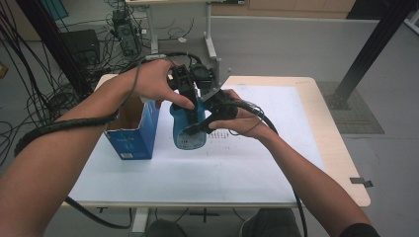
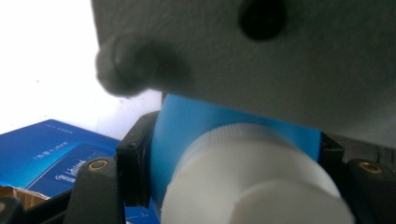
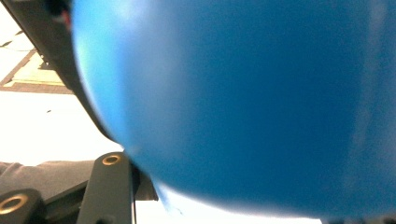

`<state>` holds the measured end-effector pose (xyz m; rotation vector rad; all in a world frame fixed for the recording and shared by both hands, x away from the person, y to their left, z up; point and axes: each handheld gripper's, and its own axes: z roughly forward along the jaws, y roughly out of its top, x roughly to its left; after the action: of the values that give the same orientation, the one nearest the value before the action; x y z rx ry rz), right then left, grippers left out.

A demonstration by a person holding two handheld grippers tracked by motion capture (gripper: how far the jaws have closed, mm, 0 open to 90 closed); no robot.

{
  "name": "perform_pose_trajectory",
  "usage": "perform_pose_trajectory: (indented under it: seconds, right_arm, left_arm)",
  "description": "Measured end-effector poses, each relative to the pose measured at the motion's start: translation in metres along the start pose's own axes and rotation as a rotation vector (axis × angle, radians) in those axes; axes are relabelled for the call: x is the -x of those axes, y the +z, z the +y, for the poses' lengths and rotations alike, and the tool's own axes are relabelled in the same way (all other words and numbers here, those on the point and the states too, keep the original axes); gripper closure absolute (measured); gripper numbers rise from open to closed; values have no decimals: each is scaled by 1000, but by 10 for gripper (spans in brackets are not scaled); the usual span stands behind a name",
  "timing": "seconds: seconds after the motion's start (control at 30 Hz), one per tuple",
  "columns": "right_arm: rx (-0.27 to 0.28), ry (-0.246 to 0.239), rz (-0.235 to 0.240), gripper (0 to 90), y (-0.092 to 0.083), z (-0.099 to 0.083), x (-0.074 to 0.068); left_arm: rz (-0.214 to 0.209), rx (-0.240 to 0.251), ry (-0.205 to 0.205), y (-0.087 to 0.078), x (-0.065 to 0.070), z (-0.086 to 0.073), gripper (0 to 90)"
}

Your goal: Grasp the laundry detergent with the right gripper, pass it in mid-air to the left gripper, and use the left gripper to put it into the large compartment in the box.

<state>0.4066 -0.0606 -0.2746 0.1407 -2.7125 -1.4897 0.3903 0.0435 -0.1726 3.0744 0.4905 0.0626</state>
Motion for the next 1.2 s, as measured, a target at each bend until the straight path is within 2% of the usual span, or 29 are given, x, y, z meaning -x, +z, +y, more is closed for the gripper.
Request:
perform_pose_trajectory:
  seconds: [1.2]
  right_arm:
    - [5,10,11,422,3,-1,0]
  left_arm:
    - [-9,-3,-5,1,-1,-3,359]
